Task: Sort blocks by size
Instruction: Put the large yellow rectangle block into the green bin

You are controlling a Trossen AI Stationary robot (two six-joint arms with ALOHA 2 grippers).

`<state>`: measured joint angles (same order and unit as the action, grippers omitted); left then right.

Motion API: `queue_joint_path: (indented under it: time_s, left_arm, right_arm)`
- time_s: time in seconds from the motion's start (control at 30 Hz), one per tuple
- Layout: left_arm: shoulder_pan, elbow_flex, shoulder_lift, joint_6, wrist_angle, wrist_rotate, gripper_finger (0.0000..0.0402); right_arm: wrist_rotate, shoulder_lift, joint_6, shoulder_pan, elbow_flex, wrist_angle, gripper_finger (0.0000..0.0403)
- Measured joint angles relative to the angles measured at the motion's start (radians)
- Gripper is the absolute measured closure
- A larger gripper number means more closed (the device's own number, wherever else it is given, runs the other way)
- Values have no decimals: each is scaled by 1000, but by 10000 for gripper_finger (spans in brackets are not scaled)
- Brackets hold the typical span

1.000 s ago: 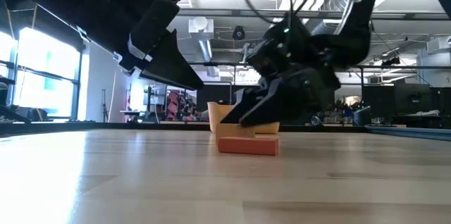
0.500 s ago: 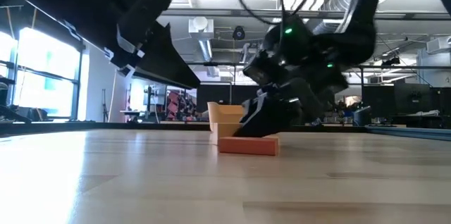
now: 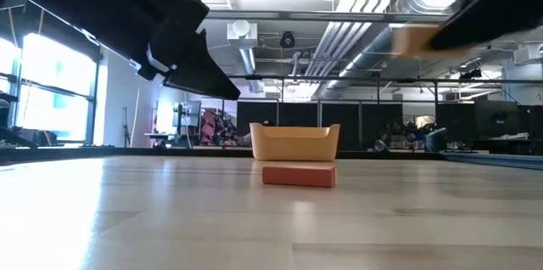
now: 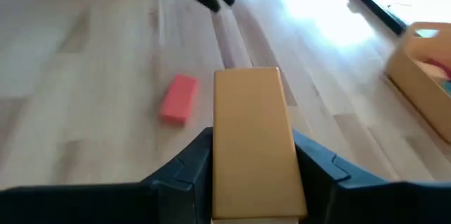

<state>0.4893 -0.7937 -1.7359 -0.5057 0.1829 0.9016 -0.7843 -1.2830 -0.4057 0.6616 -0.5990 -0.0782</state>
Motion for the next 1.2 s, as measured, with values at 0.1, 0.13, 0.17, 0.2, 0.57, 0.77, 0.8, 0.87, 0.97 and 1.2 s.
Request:
queue_joint_path:
  time_s: [0.1, 0.13, 0.17, 0.2, 0.57, 0.77, 0.8, 0.87, 0.97, 1.2]
  left_arm:
    - [-16, 0, 0, 18, 3, 3, 323]
    - [-21, 0, 0, 19, 3, 3, 323]
    - [-27, 0, 0, 19, 3, 3, 323]
    - [-30, 0, 0, 19, 4, 4, 323]
    - [-33, 0, 0, 39, 2, 0, 323]
    - [-33, 0, 0, 47, 2, 2, 323]
    - [-33, 0, 0, 47, 2, 2, 323]
    - [-33, 0, 0, 47, 2, 1, 323]
    - [-33, 0, 0, 54, 2, 0, 323]
    - [-33, 0, 0, 62, 6, -1, 323]
  right_arm:
    - [-71, 36, -263, 165, -124, -363, 275]
    - [-70, 33, -353, 211, -170, -464, 275]
    - [-61, 28, -442, 255, -214, -559, 275]
    - [-36, 19, -520, 296, -255, -643, 275]
    - [427, -150, -1181, 558, -576, -1052, 275]
    - [601, -194, -1481, 555, -489, -1009, 275]
    - [623, -195, -1520, 555, -466, -992, 275]
    - [628, -195, -1580, 556, -422, -944, 275]
    - [602, -195, -1644, 552, -365, -870, 275]
    - [573, -189, -1682, 503, -282, -772, 275]
